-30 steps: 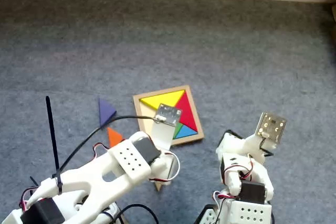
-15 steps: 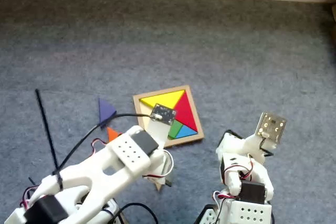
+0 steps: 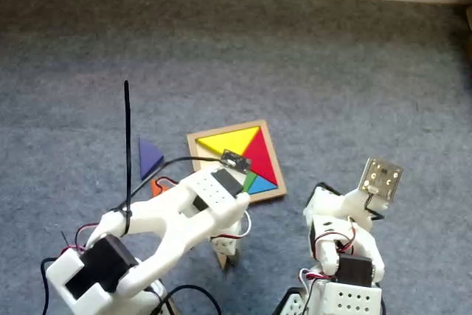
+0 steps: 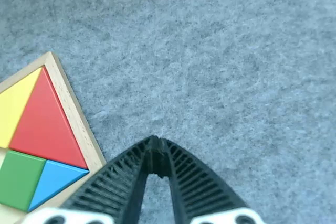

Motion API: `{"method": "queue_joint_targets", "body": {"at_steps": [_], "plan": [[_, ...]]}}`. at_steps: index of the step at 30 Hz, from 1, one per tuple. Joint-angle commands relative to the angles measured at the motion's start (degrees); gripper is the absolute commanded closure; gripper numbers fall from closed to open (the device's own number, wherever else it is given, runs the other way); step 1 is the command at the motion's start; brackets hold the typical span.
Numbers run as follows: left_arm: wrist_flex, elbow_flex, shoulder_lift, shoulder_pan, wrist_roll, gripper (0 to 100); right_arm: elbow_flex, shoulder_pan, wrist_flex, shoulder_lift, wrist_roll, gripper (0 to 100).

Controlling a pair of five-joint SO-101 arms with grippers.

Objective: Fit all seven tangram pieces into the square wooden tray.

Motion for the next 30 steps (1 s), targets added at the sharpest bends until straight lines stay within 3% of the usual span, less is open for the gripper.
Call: {"method": "queue_joint_targets", "body": {"at_steps": [1, 30], "plan": [[-0.1, -2.4, 0.0, -0.8, -0.3, 77, 5.7, 0.7, -1.2, -0.6, 0.5, 99.4], [-1.8, -2.6, -0.3, -0.7, -0.6, 80, 5.7, 2.3, -1.4, -0.6, 0.5, 99.4]]}}
